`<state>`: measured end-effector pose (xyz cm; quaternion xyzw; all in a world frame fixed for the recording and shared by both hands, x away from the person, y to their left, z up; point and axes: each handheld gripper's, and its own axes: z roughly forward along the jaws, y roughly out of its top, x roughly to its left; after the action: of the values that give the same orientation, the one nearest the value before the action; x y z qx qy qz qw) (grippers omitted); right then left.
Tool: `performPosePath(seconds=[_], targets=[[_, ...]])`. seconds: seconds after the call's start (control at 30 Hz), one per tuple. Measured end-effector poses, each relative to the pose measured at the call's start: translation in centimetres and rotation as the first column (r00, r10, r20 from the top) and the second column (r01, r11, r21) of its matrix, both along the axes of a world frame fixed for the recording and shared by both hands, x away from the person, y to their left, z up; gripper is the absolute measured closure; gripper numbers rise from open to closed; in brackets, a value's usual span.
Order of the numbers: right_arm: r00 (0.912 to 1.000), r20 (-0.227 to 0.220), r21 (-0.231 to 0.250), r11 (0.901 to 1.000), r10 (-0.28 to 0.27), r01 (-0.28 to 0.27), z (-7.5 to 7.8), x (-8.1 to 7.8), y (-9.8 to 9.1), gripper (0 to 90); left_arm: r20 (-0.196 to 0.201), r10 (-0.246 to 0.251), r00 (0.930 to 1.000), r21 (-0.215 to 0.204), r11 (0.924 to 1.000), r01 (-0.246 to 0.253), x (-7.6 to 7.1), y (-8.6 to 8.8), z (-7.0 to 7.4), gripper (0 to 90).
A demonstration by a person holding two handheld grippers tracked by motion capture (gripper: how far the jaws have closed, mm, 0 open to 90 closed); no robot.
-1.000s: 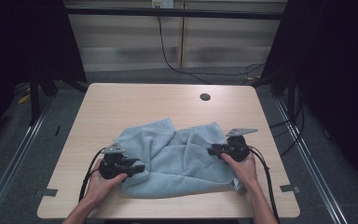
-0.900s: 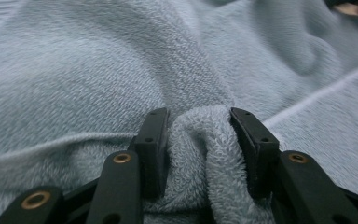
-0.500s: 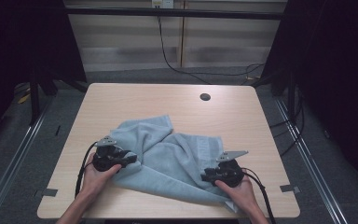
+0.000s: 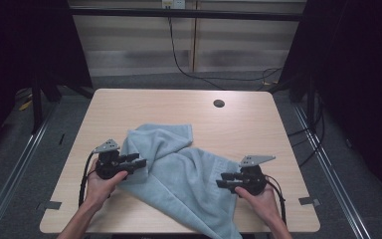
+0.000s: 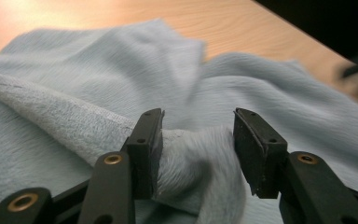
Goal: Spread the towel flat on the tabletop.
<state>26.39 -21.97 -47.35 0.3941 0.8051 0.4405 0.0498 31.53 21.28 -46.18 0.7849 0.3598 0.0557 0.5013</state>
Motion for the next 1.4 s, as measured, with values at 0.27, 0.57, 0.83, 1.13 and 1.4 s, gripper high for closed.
performPosePath(seconds=[0.27,0.57,0.83,1.13,1.4], targets=[[0.997,-0.006,-0.037,0.9963,-0.078,0.078,-1.7,4.4,-1.1,56.8,-0.043,-0.188,0.9812,-0.006,0.9821,0.188,-3.6,-2.4,-0.3,57.6],[0.9966,0.014,-0.13,0.9881,-0.081,0.082,-3.0,5.0,-0.5,52.7,-0.086,-0.154,0.9844,0.174,0.9705,0.167,-2.5,-2.7,-3.8,57.0],[0.9993,0.017,-0.178,0.9834,-0.034,0.037,-2.7,2.7,-1.2,74.2,-0.076,-0.074,0.9944,0.181,0.9796,0.086,0.2,-0.9,-4.1,69.9],[0.9969,-0.031,-0.112,0.9909,0.072,-0.075,-2.7,-1.2,-0.9,73.8,-0.102,0.017,0.9947,0.137,0.9906,-0.003,3.3,-1.2,-4.3,68.4],[0.995,-0.007,-0.069,0.9926,0.1,-0.1,-2.0,-1.7,-0.7,57.9,-0.058,-0.12,0.9912,0.122,0.9845,0.126,-1.3,-1.9,-1.7,60.8]])
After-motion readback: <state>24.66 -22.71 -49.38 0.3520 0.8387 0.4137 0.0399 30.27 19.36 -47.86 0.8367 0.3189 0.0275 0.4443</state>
